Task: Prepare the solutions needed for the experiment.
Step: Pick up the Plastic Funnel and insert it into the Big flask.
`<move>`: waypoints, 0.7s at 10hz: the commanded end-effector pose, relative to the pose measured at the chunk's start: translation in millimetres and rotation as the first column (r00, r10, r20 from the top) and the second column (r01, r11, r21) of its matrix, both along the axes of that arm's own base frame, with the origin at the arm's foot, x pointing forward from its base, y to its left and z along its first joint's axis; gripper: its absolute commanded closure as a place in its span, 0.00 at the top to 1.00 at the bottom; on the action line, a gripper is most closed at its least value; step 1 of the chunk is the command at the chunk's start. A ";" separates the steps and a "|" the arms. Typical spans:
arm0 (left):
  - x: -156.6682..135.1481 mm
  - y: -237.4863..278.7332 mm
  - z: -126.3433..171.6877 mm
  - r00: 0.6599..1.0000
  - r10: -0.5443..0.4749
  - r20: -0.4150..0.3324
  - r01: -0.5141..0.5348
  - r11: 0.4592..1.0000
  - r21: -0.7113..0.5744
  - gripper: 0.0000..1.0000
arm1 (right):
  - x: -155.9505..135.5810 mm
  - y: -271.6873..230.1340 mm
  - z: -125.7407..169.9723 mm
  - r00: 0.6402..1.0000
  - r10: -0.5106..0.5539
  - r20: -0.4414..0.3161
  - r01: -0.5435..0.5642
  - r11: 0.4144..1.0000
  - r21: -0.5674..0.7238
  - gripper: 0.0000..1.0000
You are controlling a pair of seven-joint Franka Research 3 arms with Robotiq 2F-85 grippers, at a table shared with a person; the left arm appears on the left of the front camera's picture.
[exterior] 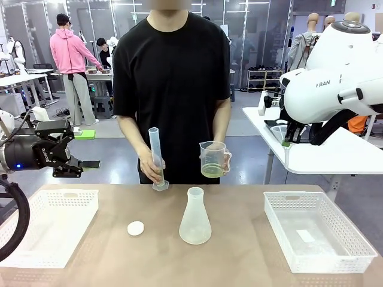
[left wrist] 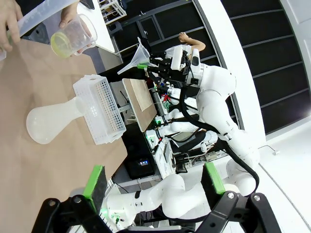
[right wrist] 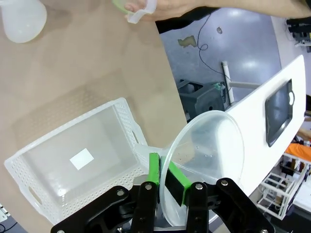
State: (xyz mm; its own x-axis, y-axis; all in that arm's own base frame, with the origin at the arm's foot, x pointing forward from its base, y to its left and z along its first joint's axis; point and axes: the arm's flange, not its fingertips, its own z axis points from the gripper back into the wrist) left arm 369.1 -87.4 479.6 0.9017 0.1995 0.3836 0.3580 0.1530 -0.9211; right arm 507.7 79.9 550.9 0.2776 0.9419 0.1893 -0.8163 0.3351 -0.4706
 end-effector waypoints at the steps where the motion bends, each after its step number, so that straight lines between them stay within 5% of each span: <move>1: -0.5 -2.5 1.7 1.000 -0.002 -0.004 0.002 1.000 -0.004 1.00 | -15.4 20.2 -4.8 0.986 0.161 0.042 -0.162 0.986 0.025 0.06; 7: -0.5 -2.5 1.7 1.000 -0.002 -0.004 0.002 1.000 -0.004 1.00 | -122.5 98.0 1.4 0.820 0.539 0.192 -0.561 0.824 0.080 0.06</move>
State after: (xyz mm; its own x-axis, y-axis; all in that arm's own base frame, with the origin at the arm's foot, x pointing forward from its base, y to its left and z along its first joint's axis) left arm 369.1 -87.3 479.7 0.9016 0.1993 0.3838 0.3583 0.1528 -0.9210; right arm 391.0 192.4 558.2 -0.2486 0.9259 0.2843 -0.8213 -0.0458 -0.5687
